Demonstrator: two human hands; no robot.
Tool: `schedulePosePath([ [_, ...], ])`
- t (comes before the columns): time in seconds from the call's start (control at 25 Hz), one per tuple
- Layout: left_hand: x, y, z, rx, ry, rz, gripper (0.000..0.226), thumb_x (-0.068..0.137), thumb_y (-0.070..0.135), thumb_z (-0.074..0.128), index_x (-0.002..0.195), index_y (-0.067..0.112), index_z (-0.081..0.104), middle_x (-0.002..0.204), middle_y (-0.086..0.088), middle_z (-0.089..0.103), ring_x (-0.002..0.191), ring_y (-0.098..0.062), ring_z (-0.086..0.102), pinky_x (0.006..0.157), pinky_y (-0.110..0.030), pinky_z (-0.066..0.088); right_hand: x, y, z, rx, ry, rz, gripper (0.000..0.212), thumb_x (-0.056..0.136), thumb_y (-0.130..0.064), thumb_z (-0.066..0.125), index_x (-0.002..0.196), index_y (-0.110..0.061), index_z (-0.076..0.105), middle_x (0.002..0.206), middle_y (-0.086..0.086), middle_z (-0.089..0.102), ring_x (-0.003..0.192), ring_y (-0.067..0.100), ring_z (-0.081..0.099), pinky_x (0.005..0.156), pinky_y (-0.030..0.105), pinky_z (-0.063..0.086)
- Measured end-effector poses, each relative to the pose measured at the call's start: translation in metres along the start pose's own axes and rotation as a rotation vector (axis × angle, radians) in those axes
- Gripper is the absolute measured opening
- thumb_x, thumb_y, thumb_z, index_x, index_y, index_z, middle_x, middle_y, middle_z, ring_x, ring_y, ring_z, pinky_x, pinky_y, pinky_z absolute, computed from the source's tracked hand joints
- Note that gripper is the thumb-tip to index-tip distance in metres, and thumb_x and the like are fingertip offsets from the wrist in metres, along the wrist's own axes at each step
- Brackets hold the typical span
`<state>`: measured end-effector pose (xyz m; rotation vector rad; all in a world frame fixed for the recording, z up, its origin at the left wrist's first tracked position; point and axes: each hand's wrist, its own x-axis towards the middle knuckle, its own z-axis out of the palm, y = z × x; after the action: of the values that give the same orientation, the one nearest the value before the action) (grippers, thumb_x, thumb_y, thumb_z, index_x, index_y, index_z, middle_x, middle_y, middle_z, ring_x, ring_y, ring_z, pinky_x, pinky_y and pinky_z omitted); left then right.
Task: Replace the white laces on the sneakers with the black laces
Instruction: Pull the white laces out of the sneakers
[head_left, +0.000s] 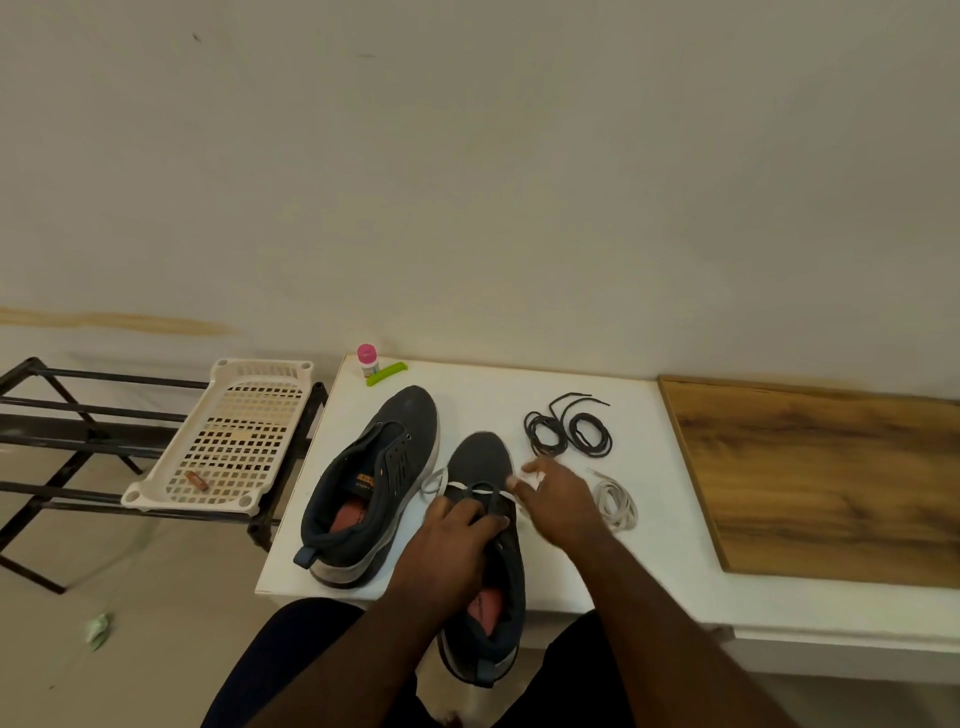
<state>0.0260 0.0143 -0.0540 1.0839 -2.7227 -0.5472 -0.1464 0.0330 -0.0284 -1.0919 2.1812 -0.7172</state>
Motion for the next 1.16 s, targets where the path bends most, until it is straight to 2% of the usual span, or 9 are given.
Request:
schedulePosePath([
  [0.16, -0.001, 0.0, 0.002, -0.014, -0.001, 0.0, 0.047, 0.092, 0.025, 0.048, 0.139, 0.03, 0.052, 0.132, 0.002, 0.052, 0.12, -0.025, 0.04, 0.101, -0.034, 0.041, 0.003, -0.007, 0.003, -0.283, -0.078, -0.083, 0.018, 0.094, -0.025, 0.063, 0.08, -0.013, 0.064, 0.076, -0.003, 0.063, 0.086, 0.014, 0.067, 0.069, 0.023, 0.044],
  [0.28, -0.001, -0.002, 0.001, -0.015, 0.002, -0.029, 0.046, 0.094, 0.025, 0.05, 0.139, 0.032, 0.051, 0.133, 0.004, 0.051, 0.123, -0.023, 0.038, 0.101, -0.031, 0.039, -0.002, -0.031, -0.019, 0.355, 0.274, -0.262, 0.017, 0.098, -0.015, 0.056, 0.083, -0.02, 0.06, 0.084, -0.003, 0.064, 0.078, 0.0, 0.06, 0.069, 0.012, 0.041],
  [0.4, 0.0, 0.001, -0.001, -0.025, -0.001, -0.032, 0.045, 0.096, 0.026, 0.049, 0.141, 0.033, 0.049, 0.135, 0.005, 0.049, 0.126, -0.021, 0.035, 0.102, -0.03, 0.038, -0.006, -0.041, -0.034, 1.084, 0.209, -0.069, 0.016, 0.103, -0.02, 0.051, 0.089, -0.014, 0.057, 0.081, 0.002, 0.07, 0.069, 0.014, 0.058, 0.058, 0.024, 0.042],
  [0.6, -0.001, 0.003, -0.002, -0.033, 0.002, -0.042, 0.047, 0.097, 0.025, 0.047, 0.143, 0.034, 0.045, 0.139, 0.007, 0.045, 0.129, -0.018, 0.032, 0.1, -0.027, 0.037, -0.002, -0.003, 0.005, -0.056, -0.037, 0.02, 0.03, 0.09, -0.043, 0.068, 0.102, -0.019, 0.056, 0.085, -0.004, 0.058, 0.078, 0.016, 0.062, 0.066, 0.028, 0.048],
  [0.68, -0.002, 0.003, -0.002, -0.023, -0.002, -0.04, 0.048, 0.097, 0.025, 0.047, 0.143, 0.034, 0.044, 0.139, 0.007, 0.045, 0.129, -0.019, 0.032, 0.101, -0.027, 0.037, 0.001, -0.001, 0.011, -0.236, -0.102, -0.013, 0.024, 0.093, -0.039, 0.064, 0.096, -0.015, 0.062, 0.09, 0.002, 0.064, 0.085, 0.019, 0.062, 0.074, 0.03, 0.048],
  [0.8, -0.001, 0.001, 0.0, -0.035, -0.001, -0.035, 0.047, 0.096, 0.023, 0.048, 0.141, 0.033, 0.047, 0.136, 0.006, 0.047, 0.127, -0.019, 0.034, 0.101, -0.027, 0.038, -0.003, -0.024, -0.001, -0.024, 0.065, -0.174, 0.02, 0.1, -0.026, 0.054, 0.084, -0.015, 0.057, 0.081, 0.0, 0.057, 0.078, 0.018, 0.056, 0.072, 0.031, 0.044],
  [0.96, 0.0, 0.0, 0.0, -0.056, 0.012, -0.04, 0.044, 0.096, 0.024, 0.049, 0.14, 0.031, 0.05, 0.135, 0.006, 0.049, 0.122, -0.019, 0.036, 0.1, -0.028, 0.04, -0.007, -0.045, -0.031, 0.978, 0.189, -0.037, 0.018, 0.103, -0.022, 0.049, 0.093, -0.01, 0.058, 0.076, 0.005, 0.061, 0.054, 0.014, 0.05, 0.049, 0.027, 0.038],
  [1.04, -0.001, 0.001, 0.001, -0.051, 0.017, -0.03, 0.044, 0.095, 0.023, 0.048, 0.139, 0.031, 0.05, 0.133, 0.006, 0.049, 0.12, -0.018, 0.037, 0.098, -0.027, 0.039, -0.006, -0.033, -0.028, 0.752, 0.103, 0.056, 0.022, 0.1, -0.031, 0.057, 0.099, -0.009, 0.056, 0.078, 0.003, 0.061, 0.061, 0.016, 0.056, 0.053, 0.027, 0.04],
  [1.16, -0.002, -0.001, 0.004, -0.053, 0.032, -0.016, 0.047, 0.092, 0.019, 0.049, 0.137, 0.033, 0.05, 0.127, 0.006, 0.051, 0.113, -0.018, 0.039, 0.094, -0.026, 0.041, -0.002, 0.003, 0.001, -0.08, -0.061, 0.026, 0.033, 0.09, -0.047, 0.067, 0.1, -0.016, 0.064, 0.09, -0.004, 0.061, 0.093, 0.02, 0.063, 0.077, 0.029, 0.041],
])
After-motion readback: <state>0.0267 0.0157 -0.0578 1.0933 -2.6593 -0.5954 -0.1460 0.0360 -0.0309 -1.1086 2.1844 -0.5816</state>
